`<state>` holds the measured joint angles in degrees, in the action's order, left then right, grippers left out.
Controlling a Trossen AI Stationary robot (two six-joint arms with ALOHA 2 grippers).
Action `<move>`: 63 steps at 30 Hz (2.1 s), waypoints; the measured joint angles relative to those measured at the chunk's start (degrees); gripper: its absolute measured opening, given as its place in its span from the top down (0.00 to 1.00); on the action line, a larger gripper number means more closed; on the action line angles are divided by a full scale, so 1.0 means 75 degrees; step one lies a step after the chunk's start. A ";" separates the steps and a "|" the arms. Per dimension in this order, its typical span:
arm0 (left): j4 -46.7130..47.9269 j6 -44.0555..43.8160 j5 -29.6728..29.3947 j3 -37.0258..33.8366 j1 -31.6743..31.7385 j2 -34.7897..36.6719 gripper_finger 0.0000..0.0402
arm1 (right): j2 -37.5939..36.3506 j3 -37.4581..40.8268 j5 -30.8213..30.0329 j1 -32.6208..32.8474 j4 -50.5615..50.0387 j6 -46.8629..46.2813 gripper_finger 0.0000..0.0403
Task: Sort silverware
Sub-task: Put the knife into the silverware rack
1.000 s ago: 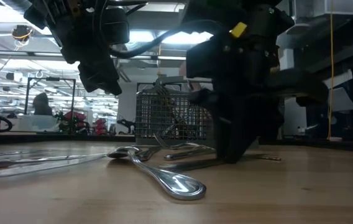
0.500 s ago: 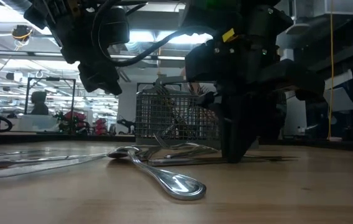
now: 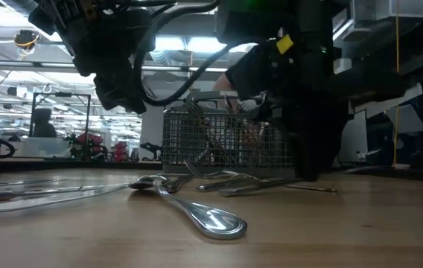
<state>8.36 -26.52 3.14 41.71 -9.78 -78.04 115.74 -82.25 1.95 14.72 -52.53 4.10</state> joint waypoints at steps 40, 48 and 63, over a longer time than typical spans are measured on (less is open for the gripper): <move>0.0000 0.0223 0.0000 0.0000 0.0000 0.0000 0.63 | -0.0041 -0.0750 -0.1211 -0.0009 -0.2135 0.0099 0.88; 0.0013 0.0619 0.0003 0.0000 0.0000 0.0047 0.63 | -0.0050 -0.2167 -0.2154 -0.0012 -0.3420 0.0290 0.88; 0.1243 0.1753 -0.0204 0.0003 0.0009 0.1834 0.63 | -0.0137 -0.3233 -0.3742 -0.0017 -0.5001 0.0857 0.88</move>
<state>17.69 -13.38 1.61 41.74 -9.72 -64.29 114.72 -106.50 -26.11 14.59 -90.04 10.53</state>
